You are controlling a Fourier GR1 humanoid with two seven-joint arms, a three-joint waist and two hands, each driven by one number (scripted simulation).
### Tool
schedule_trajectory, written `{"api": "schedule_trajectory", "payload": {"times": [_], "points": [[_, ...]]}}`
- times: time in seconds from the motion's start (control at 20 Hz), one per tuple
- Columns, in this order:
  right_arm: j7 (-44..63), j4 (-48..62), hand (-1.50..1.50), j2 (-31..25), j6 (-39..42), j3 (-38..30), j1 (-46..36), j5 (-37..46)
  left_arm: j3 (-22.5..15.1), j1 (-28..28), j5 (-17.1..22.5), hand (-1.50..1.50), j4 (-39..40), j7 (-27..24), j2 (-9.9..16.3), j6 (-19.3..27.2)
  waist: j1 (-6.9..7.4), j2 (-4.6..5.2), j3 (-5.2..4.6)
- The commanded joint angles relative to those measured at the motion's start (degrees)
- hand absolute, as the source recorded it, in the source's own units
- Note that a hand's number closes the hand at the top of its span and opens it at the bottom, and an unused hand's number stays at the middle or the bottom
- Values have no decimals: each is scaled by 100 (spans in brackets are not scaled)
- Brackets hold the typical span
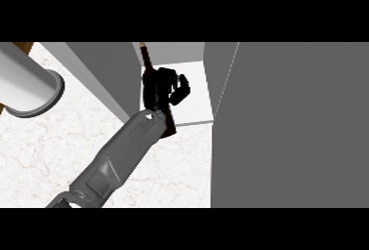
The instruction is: Pick up the wine, place it into the cabinet and close the cabinet
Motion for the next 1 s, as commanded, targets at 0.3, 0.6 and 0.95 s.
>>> {"api": "schedule_trajectory", "payload": {"times": [0.3, 0.6, 0.95], "points": [[192, -207, -150, -63, 43, -88, -142, -593, -119, -816, 453, 150, 955, 233, -44, -16, -64, 44, -6], [128, -237, -150, -180, 173, -256, -8, -714, -353, -902, 292, 150, 1540, 490, -44, 317, -163, 70, -3], [182, -373, -150, -114, 119, -93, 92, -605, -522, -1262, 135, -150, 1922, 736, -44, 498, -152, 53, -6]]}}
